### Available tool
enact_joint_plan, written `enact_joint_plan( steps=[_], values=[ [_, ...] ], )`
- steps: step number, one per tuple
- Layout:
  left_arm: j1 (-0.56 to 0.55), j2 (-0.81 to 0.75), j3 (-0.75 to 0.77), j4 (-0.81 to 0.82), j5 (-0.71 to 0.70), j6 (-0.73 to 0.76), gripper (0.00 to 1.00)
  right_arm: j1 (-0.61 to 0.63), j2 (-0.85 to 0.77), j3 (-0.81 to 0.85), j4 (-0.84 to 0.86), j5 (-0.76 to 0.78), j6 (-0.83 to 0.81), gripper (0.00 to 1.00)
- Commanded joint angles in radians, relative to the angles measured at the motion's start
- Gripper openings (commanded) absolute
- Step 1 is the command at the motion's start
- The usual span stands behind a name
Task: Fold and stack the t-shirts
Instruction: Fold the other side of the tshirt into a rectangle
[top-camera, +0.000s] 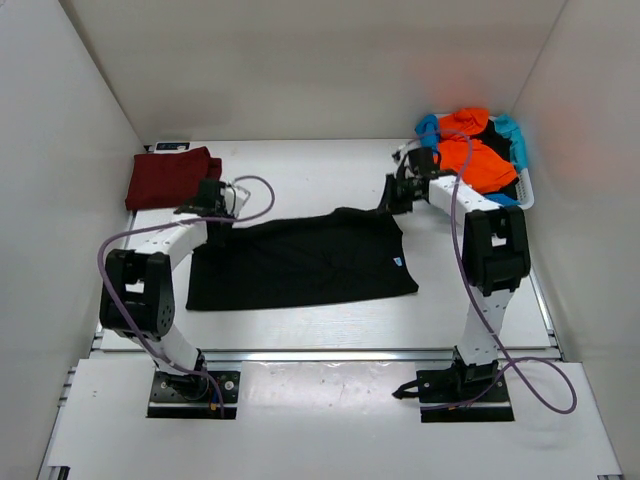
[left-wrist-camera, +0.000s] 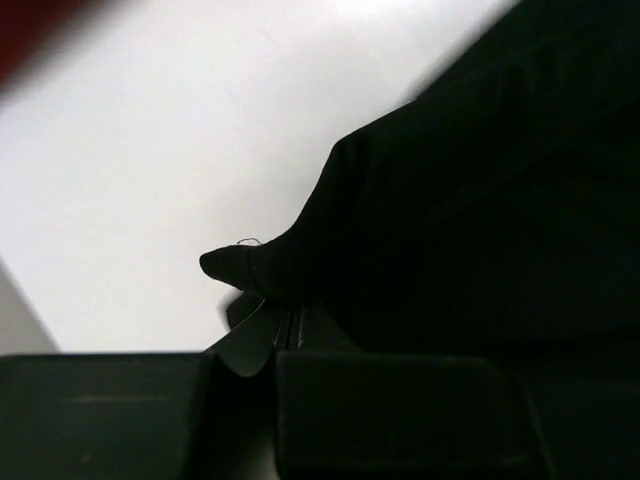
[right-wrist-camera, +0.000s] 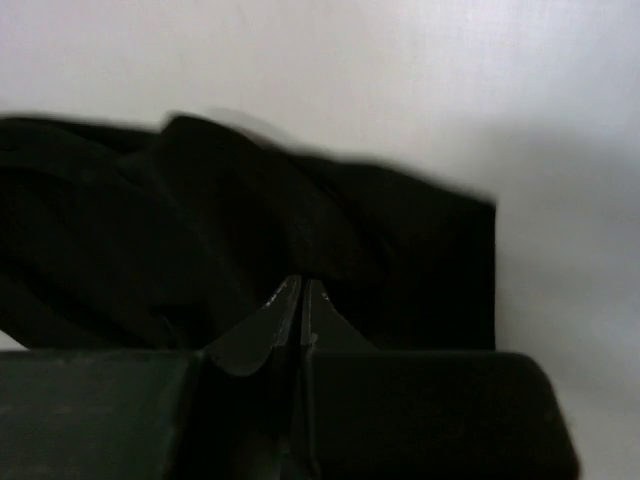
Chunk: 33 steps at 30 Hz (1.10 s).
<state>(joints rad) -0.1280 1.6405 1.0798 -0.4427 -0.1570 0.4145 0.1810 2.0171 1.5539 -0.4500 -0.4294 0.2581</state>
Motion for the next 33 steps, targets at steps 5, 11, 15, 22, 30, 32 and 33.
enact_joint_plan(
  steps=[5,11,15,22,30,32,33],
  values=[
    [0.011,-0.099,-0.138,0.002,-0.007,0.007,0.0,0.005,-0.242,-0.317,0.076,-0.048,-0.051,0.0],
    [0.03,-0.148,-0.191,0.025,-0.001,0.065,0.0,0.051,-0.275,-0.445,0.108,-0.058,-0.042,0.0],
    [0.034,-0.168,-0.233,0.064,-0.032,0.05,0.0,0.048,-0.274,-0.459,0.114,-0.045,-0.023,0.0],
    [0.042,-0.169,-0.239,0.073,-0.024,0.061,0.0,0.02,-0.268,-0.462,0.106,-0.052,-0.034,0.0],
    [0.011,-0.188,-0.288,0.019,-0.01,0.093,0.12,0.051,-0.27,-0.509,0.102,-0.081,-0.046,0.21],
    [0.002,-0.189,-0.274,-0.023,0.007,0.072,0.35,0.049,-0.273,-0.505,0.089,-0.091,-0.056,0.3],
    [0.008,-0.199,-0.27,-0.051,0.011,0.064,0.39,0.052,-0.279,-0.503,0.083,-0.086,-0.059,0.34]
  ],
)
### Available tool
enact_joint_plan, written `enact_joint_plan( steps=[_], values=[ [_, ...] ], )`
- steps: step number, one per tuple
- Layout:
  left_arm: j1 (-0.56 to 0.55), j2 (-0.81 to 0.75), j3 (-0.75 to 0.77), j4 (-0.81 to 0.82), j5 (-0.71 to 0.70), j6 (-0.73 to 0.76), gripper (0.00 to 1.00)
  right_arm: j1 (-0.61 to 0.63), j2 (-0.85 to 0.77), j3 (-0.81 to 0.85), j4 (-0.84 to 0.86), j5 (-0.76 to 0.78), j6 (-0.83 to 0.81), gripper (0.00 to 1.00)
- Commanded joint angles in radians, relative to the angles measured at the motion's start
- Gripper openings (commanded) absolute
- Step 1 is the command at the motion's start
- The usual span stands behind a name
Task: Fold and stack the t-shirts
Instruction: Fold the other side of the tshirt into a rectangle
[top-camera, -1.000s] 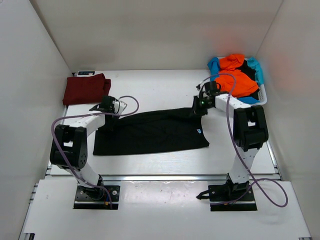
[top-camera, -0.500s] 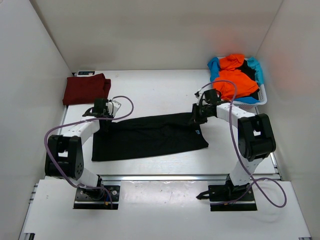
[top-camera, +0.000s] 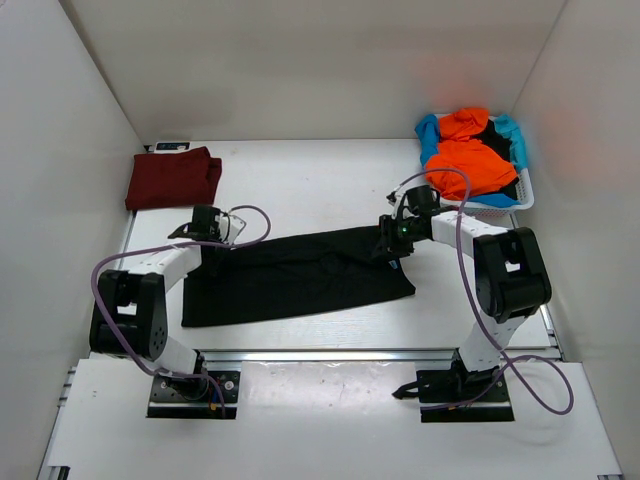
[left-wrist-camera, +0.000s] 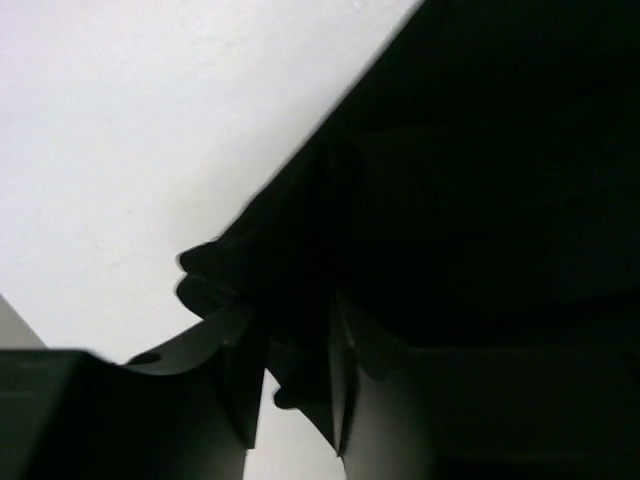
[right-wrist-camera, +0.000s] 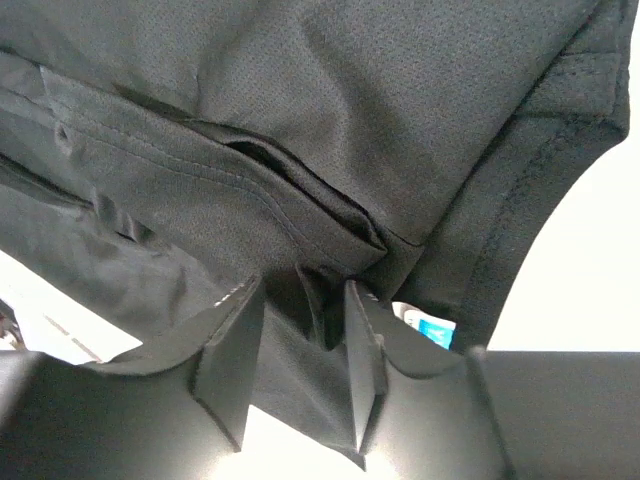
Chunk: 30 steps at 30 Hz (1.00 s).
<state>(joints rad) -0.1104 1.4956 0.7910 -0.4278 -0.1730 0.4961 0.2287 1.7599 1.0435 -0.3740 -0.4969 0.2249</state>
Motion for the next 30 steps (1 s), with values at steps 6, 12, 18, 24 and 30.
enact_joint_plan(
  steps=[6,12,18,24,30],
  values=[
    [0.04,-0.126,0.076,-0.218,0.118,-0.048,0.43,0.009,-0.098,0.035,-0.055,0.018,-0.067,0.45],
    [0.043,-0.158,0.18,-0.486,0.329,0.019,0.3,0.119,-0.102,0.16,-0.141,0.069,-0.102,0.47],
    [0.075,-0.187,0.157,-0.475,0.304,0.014,0.24,0.175,0.094,0.407,-0.167,0.09,-0.055,0.54],
    [0.069,-0.147,0.194,-0.246,0.093,-0.223,0.68,0.236,0.257,0.589,-0.22,0.146,-0.044,0.76],
    [0.15,-0.006,0.267,-0.238,0.113,-0.298,0.81,0.258,0.315,0.592,-0.213,0.158,-0.038,0.75]
  ],
)
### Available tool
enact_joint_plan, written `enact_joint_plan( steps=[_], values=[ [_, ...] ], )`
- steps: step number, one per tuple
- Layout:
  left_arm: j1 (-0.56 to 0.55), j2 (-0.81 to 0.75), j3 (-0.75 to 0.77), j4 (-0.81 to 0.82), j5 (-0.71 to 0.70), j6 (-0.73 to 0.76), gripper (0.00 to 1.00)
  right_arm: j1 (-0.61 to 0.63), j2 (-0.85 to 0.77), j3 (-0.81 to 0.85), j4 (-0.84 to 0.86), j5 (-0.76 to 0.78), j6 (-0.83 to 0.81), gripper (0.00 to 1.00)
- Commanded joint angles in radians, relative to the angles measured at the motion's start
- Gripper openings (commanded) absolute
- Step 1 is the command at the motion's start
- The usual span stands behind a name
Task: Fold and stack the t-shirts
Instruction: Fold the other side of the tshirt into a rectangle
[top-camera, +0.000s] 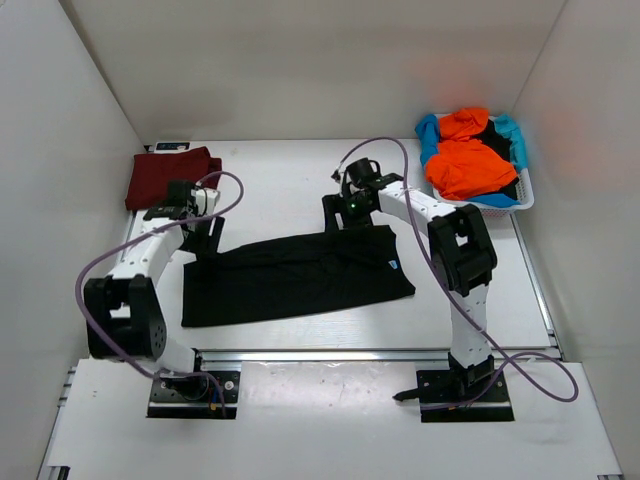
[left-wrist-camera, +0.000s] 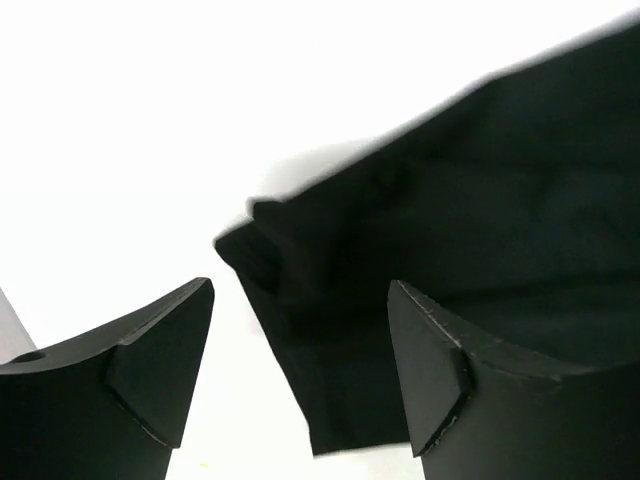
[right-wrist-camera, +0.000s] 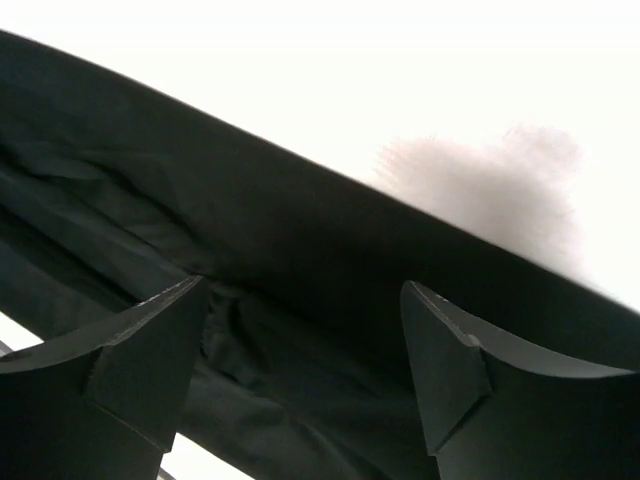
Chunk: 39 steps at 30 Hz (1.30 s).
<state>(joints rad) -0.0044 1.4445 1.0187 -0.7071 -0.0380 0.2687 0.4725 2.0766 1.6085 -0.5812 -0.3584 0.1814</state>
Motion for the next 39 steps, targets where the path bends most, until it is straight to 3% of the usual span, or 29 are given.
enact_joint_plan(
  steps=[1,7,9,13,15,18,22,33,39],
  values=[
    [0.046,0.077,0.043,0.035,-0.017,-0.069,0.81,0.017,0.01,0.027,-0.009,0.018,0.001,0.73],
    [0.066,0.186,0.069,0.006,0.056,-0.1,0.75,0.026,0.011,0.001,-0.003,-0.002,0.006,0.52],
    [0.054,0.197,0.077,-0.002,0.117,-0.095,0.63,0.031,0.013,-0.005,0.004,-0.01,0.007,0.45],
    [0.018,0.16,0.025,-0.012,0.101,-0.039,0.39,0.023,0.002,-0.021,0.001,-0.039,0.01,0.35],
    [0.02,0.114,-0.029,-0.009,0.093,-0.02,0.19,0.021,-0.013,-0.03,0.009,-0.03,0.012,0.24],
    [-0.018,0.055,-0.078,0.024,0.046,0.017,0.0,0.017,-0.029,-0.038,0.004,-0.034,0.016,0.17],
    [-0.057,-0.033,-0.124,0.058,-0.011,0.085,0.0,0.017,-0.058,-0.055,0.011,-0.051,0.004,0.08],
    [-0.072,-0.177,-0.25,0.097,-0.013,0.426,0.0,0.026,-0.231,-0.283,0.073,-0.154,-0.026,0.07],
    [-0.176,-0.274,-0.388,0.21,-0.101,0.543,0.0,0.061,-0.231,-0.314,0.087,-0.241,-0.071,0.08]
  ],
)
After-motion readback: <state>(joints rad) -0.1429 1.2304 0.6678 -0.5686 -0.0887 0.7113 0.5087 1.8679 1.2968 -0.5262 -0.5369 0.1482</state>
